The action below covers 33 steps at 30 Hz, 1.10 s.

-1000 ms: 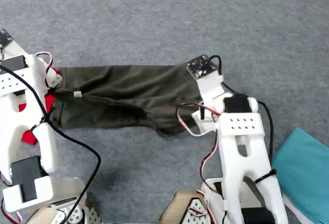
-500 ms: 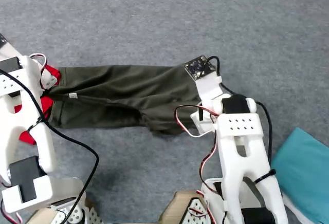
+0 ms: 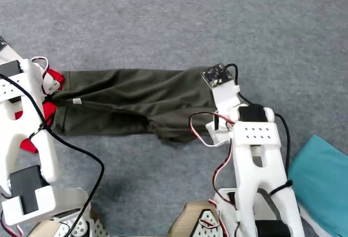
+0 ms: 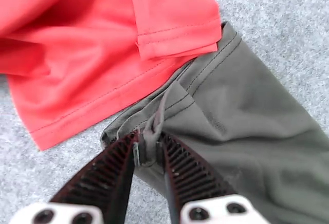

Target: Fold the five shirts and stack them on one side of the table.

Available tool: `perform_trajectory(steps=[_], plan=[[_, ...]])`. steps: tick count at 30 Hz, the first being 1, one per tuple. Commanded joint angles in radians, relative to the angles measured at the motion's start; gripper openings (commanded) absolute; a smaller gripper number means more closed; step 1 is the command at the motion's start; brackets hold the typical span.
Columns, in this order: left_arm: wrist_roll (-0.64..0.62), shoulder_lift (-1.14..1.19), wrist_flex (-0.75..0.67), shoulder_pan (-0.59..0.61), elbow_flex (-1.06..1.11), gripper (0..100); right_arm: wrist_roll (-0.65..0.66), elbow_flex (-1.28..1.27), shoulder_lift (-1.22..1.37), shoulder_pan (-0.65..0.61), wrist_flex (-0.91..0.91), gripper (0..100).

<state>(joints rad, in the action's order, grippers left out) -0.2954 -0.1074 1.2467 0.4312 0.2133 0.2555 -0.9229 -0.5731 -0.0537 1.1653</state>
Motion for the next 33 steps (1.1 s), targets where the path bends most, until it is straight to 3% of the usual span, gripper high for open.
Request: perform_trajectory(steps=[1,19,33], plan=[[0.011,-0.004,-0.002,0.003,-0.046,2,-0.012,-0.013,-0.008,0.012,-0.051,11.5],[0.011,-0.004,-0.002,0.003,-0.046,2,-0.061,-0.016,0.05,-0.159,-0.066,11.5],[0.009,-0.004,-0.002,0.003,-0.044,2,-0.109,-0.004,0.193,-0.153,-0.19,16.1]])
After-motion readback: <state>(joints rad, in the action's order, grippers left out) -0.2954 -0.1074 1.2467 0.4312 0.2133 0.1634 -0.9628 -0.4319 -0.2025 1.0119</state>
